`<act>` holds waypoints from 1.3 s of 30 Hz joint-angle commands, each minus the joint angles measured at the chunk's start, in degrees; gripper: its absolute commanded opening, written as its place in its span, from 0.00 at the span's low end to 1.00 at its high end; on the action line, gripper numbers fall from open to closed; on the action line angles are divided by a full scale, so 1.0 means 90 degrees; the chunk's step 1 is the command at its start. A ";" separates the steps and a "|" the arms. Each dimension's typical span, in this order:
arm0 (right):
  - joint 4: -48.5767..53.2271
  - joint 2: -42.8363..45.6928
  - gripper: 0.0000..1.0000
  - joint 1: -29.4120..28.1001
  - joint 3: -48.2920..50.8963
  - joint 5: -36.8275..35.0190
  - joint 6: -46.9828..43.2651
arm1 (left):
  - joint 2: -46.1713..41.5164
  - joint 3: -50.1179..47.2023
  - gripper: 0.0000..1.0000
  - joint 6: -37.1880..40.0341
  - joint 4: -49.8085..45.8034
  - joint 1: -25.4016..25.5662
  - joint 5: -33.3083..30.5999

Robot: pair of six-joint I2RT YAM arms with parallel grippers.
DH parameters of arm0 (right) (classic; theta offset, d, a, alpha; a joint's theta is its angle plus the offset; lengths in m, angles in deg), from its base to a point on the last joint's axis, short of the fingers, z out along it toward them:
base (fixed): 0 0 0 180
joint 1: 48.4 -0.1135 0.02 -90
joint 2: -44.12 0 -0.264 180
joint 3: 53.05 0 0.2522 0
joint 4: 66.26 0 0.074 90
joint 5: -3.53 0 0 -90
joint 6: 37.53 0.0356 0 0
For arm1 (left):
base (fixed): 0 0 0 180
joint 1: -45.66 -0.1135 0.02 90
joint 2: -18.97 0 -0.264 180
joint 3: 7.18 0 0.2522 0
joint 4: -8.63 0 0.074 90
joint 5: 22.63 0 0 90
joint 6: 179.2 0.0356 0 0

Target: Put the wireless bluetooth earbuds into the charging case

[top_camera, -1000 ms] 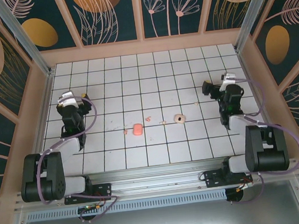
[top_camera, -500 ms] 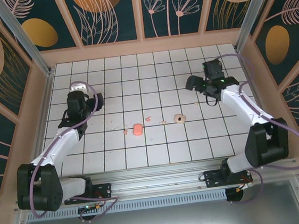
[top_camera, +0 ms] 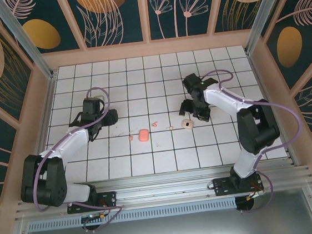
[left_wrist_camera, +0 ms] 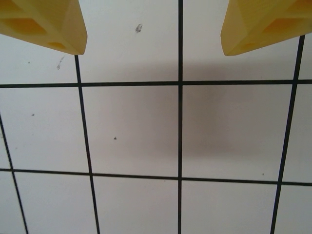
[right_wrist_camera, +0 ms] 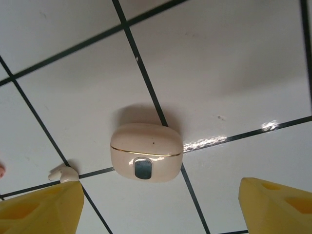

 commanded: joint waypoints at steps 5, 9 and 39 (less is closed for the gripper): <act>0.0258 -0.0599 0.83 -0.0316 -0.0340 0.0130 0.0245 | -0.0008 -0.0085 0.73 -0.0015 -0.0109 0.0005 0.0093; 0.0167 -0.0818 0.80 -0.0326 -0.0409 0.0155 0.0226 | 0.0035 -0.0088 0.73 0.0000 -0.0071 0.0009 0.0111; -0.0271 -0.0945 0.54 -0.0322 -0.0311 -0.0147 0.0269 | 0.0105 -0.0007 0.58 0.0137 0.0184 0.0007 0.0736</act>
